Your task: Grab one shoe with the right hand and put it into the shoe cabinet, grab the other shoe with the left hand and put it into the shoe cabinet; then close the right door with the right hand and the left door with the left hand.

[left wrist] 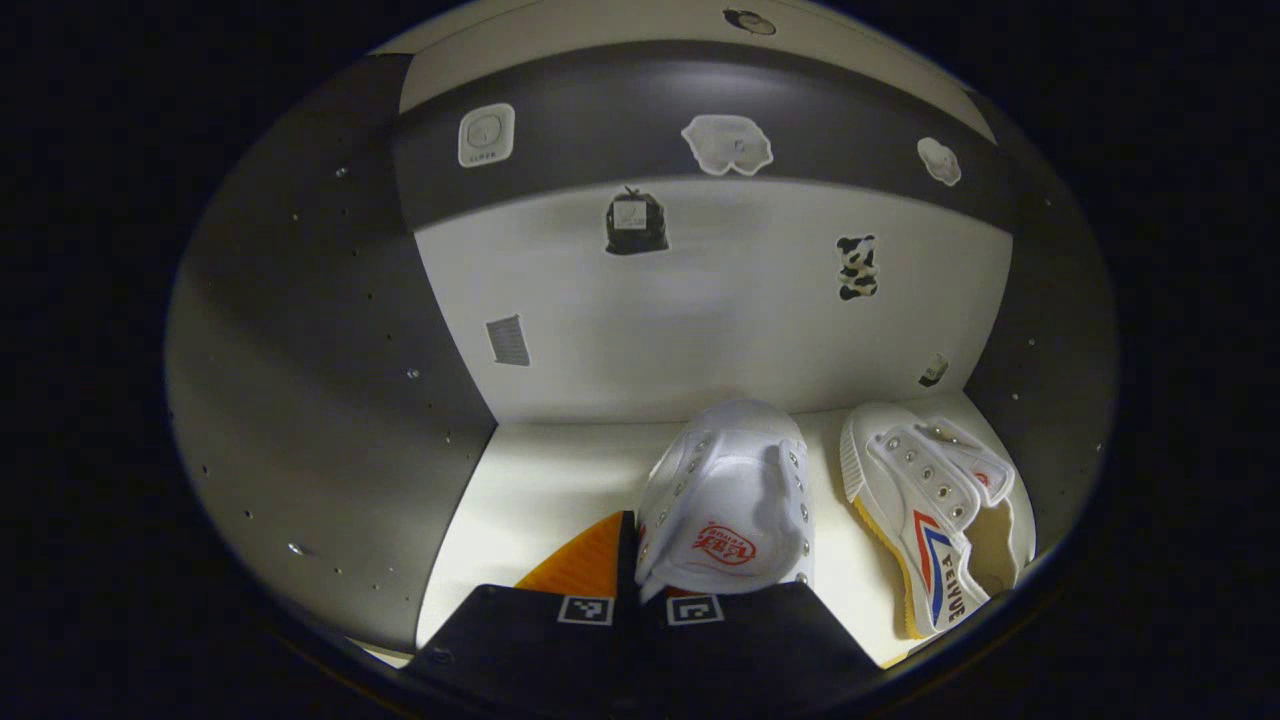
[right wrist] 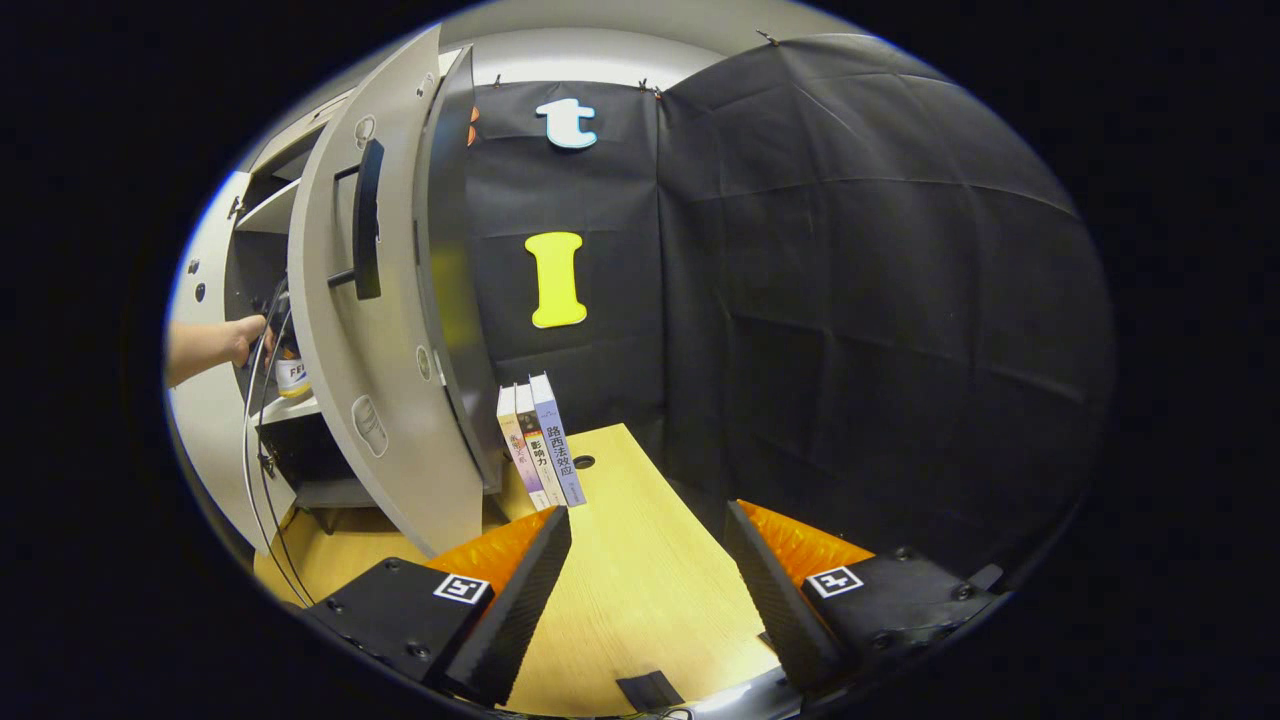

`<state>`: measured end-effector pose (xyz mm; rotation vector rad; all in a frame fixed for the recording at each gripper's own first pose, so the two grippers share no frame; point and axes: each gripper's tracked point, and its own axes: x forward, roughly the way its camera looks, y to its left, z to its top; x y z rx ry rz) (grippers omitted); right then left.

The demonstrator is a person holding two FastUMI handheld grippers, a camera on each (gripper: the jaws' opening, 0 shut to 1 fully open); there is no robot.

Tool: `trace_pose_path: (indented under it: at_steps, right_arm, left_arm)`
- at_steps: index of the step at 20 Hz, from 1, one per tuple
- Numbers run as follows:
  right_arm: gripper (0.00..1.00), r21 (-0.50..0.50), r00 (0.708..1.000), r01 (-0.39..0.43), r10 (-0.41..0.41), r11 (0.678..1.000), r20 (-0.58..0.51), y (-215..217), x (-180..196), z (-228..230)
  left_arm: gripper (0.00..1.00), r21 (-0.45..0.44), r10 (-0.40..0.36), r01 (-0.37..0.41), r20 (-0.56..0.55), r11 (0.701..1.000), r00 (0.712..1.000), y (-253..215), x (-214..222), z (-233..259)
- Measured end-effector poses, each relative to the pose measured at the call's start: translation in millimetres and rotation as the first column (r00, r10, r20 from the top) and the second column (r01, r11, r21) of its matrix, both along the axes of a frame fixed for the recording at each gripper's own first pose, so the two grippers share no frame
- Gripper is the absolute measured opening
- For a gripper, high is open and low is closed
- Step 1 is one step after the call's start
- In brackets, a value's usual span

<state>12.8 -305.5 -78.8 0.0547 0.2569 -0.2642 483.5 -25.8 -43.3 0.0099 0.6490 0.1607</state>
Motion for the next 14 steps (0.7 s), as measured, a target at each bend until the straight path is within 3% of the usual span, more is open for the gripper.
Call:
trace_pose_path:
  at_steps: [8,12,14]
  right_arm:
    - [0.99,0.005,1.000,0.011,-0.011,1.000,0.001,2.4,-7.2,-2.4]
    - [0.99,0.013,1.000,0.004,-0.004,1.000,0.009,2.9,-13.1,-1.7]
    - [0.99,0.021,1.000,-0.010,0.010,1.000,0.018,4.6,-10.9,1.0]
  left_arm:
    - [0.06,0.044,-0.011,0.013,-0.045,0.999,0.999,-3.6,5.4,-12.8]
    - [0.21,0.057,-0.021,0.022,-0.029,0.998,0.999,-1.1,-11.2,5.3]
    - [0.44,0.058,-0.053,0.054,-0.007,0.997,0.999,-5.6,-25.9,24.8]
